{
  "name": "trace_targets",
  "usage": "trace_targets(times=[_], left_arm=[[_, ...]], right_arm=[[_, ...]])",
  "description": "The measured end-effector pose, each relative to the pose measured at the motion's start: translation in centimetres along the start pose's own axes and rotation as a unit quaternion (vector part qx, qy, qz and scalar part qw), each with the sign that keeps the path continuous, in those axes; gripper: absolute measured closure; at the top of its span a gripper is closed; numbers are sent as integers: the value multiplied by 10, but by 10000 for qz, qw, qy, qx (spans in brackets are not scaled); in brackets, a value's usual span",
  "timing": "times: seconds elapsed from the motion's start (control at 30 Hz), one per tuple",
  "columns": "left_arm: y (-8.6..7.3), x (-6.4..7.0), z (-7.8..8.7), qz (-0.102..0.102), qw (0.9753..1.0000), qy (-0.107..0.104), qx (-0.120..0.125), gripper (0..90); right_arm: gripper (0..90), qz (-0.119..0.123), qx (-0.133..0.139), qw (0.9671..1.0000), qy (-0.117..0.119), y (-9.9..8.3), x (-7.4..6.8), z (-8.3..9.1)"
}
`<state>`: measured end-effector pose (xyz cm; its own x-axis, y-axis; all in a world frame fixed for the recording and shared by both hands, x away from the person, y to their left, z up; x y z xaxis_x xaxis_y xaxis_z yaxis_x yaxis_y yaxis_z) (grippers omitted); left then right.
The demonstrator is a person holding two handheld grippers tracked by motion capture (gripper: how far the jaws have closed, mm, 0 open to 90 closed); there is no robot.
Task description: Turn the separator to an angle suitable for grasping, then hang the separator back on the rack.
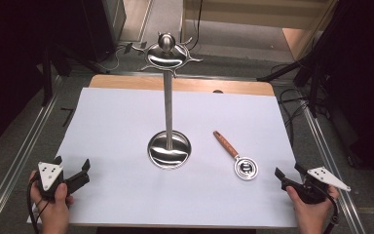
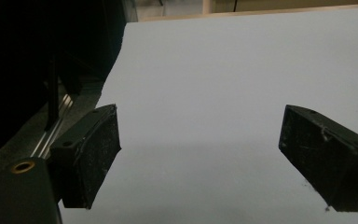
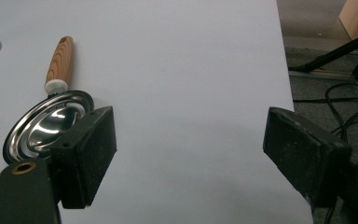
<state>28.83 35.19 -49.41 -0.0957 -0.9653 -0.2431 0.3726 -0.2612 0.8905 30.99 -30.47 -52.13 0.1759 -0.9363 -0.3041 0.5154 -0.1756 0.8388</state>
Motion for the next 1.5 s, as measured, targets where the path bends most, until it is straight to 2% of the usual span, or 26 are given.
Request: trace_targets(times=[0.2, 0.4, 0.6, 0.7, 0.8, 0.93, 1.07, 1.1, 1.17, 1.2, 1.23, 1.27, 1.3, 1.33, 1.37, 1.43, 1.5], left_arm=[[0, 0, 0, 0, 10000, -11, -1, 135], [-1, 0, -2, -13, 9999, -13, -117, 135], [-1, 0, -2, -8, 9999, -13, -106, 136], [-1, 0, -2, -1, 9999, -15, -114, 136], [-1, 1, -3, -10, 9999, -26, -144, 136], [-1, 1, -3, -13, 9999, -34, -165, 136], [-1, 1, -2, -28, 9999, -8, -113, 136], [-1, 0, -2, -27, 9999, -9, -108, 136], [-1, 0, -2, -14, 9999, -14, -129, 136], [-1, 1, -3, -14, 9999, -3, -135, 136], [-1, 1, -3, -29, 9999, -2, -161, 136], [-1, 1, -3, -38, 9998, 5, -174, 137], [-1, 1, -3, -45, 9998, 5, -180, 136], [-1, 1, -3, -41, 9998, 8, -181, 136], [-1, 1, -3, -35, 9998, 5, -182, 136], [-1, 1, -4, -50, 9998, 13, -191, 137], [-1, 1, -4, -51, 9998, 11, -183, 136]], right_arm=[[186, 3, -64, 10000, 23, 0, 0, -1], [192, 83, -161, 9997, -165, 0, 0, -4], [232, 81, -168, 9993, -318, 2, 0, -4], [253, 187, -219, 9988, -404, 4, -2, -4], [287, 396, -278, 9971, -589, 8, -5, -4], [341, 525, -400, 9965, -513, 11, -12, -5], [418, 857, -485, 9934, -580, 14, -20, -6], [424, 904, -505, 9933, -521, 15, -22, -6], [437, 954, -626, 9928, -358, 18, -28, -7], [478, 989, -753, 9919, -254, 19, -31, -8], [470, 989, -896, 9910, -85, 20, -35, -8], [425, 997, -1094, 9888, 168, 20, -40, -10], [417, 1002, -1140, 9882, 192, 21, -42, -10], [381, 1042, -1347, 9854, 47, 19, -44, -12], [381, 1042, -1347, 9854, 47, 19, -44, -12], [359, 1064, -1595, 9815, -14, 18, -46, -13], [358, 1072, -1691, 9798, -30, 18, -48, -14]])
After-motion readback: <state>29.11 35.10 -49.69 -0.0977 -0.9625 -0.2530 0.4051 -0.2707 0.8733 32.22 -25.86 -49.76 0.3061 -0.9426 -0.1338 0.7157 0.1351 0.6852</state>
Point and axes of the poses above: each handheld gripper's, and its own axes: z roughly backward along the jaws, y roughly out of its top, x roughly to its right, the point moved 8 cm from there along -z, roughly forward along the jaws, and after that the axes turned 11 degrees about -z, right-handed, at the moved point
